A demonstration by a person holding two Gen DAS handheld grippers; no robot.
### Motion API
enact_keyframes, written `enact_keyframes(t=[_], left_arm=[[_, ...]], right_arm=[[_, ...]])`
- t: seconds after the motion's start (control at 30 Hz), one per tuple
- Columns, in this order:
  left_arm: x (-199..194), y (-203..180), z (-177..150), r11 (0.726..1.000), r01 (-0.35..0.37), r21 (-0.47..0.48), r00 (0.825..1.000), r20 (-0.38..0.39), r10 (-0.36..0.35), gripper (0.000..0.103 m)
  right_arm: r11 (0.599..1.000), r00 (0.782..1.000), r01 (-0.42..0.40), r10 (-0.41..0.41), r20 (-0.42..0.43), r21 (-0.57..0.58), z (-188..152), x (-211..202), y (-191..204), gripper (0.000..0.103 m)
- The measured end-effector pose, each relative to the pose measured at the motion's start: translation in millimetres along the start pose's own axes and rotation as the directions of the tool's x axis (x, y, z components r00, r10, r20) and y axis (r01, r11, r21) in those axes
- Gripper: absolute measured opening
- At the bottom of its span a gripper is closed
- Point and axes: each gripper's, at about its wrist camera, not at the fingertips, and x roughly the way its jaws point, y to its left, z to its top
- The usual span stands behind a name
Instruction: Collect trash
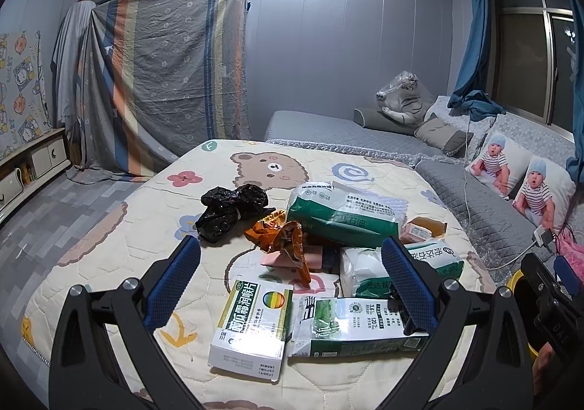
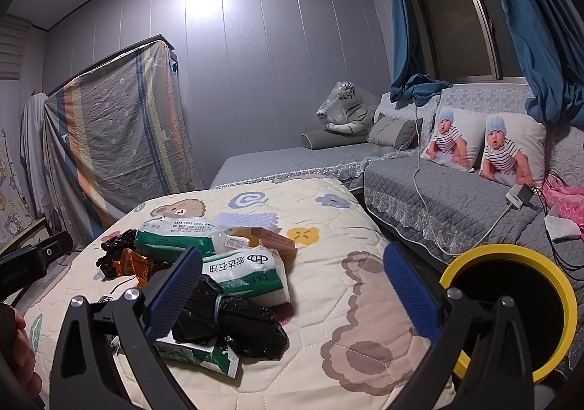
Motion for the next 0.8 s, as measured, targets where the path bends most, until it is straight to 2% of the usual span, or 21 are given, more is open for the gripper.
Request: enact_keyframes(t=[0.8], left_arm=[[4.9,0.9,-1.8,1.0,-0.009,-0.012,1.0,-0.023,0.009,0.095]], right_arm=[[1.0,1.0,-0.001,0.001,-0.001,0.005,-3.4,0.8,0.9,0.096]])
